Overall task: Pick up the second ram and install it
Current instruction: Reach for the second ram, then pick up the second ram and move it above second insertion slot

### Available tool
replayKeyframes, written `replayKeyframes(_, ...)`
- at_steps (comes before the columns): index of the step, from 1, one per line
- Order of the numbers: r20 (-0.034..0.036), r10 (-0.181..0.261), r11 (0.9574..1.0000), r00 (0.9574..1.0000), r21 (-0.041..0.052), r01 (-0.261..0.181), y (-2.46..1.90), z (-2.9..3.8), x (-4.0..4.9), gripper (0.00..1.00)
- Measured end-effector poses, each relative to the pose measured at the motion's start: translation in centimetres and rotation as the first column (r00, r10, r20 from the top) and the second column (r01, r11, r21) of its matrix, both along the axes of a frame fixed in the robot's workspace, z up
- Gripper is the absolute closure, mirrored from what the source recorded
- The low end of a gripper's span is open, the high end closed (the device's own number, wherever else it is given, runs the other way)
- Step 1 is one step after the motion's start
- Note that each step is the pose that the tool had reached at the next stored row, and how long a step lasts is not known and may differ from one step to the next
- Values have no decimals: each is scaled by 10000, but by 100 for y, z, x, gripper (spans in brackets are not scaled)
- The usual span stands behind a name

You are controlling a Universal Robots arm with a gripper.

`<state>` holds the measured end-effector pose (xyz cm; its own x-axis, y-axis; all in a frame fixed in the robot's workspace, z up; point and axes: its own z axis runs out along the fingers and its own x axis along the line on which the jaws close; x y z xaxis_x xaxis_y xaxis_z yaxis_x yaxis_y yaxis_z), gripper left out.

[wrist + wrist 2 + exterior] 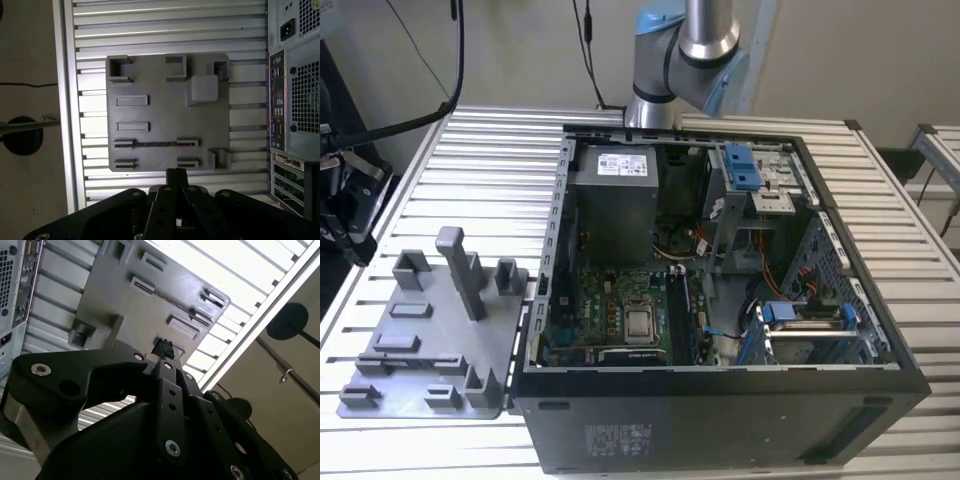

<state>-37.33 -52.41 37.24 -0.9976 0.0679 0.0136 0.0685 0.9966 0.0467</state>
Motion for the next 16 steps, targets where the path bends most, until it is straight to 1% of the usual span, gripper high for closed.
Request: replayKeyframes(16, -2, 38, 10000, 10000, 0, -38, 5, 1, -1, 89)
